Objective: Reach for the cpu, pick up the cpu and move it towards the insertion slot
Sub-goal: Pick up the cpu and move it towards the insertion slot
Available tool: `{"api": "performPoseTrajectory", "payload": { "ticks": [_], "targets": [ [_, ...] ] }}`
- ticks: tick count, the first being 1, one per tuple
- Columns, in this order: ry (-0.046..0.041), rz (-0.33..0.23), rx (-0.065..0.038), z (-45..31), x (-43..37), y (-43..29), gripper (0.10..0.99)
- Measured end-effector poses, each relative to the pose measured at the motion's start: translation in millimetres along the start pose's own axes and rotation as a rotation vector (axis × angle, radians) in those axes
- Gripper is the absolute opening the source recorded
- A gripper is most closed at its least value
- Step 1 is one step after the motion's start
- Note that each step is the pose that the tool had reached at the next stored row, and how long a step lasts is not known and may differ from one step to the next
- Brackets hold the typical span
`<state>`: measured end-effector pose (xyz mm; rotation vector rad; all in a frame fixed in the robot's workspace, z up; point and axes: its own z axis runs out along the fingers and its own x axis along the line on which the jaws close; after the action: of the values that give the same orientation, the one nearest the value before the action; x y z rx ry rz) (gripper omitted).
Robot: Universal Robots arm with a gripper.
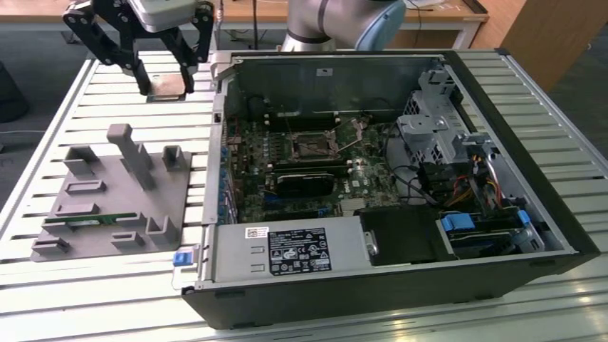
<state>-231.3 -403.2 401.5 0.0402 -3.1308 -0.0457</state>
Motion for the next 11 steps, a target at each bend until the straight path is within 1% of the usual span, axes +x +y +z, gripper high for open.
{"api": "performPoseTrajectory", "payload": {
  "ticks": [4, 11],
  "targets": [
    [0.0001, 0.0, 0.0, -0.1, -10.8, -0.2, 0.545],
    [0.0001, 0.0, 0.0, -0.3, -26.8, -0.5, 0.545]
  ]
}}
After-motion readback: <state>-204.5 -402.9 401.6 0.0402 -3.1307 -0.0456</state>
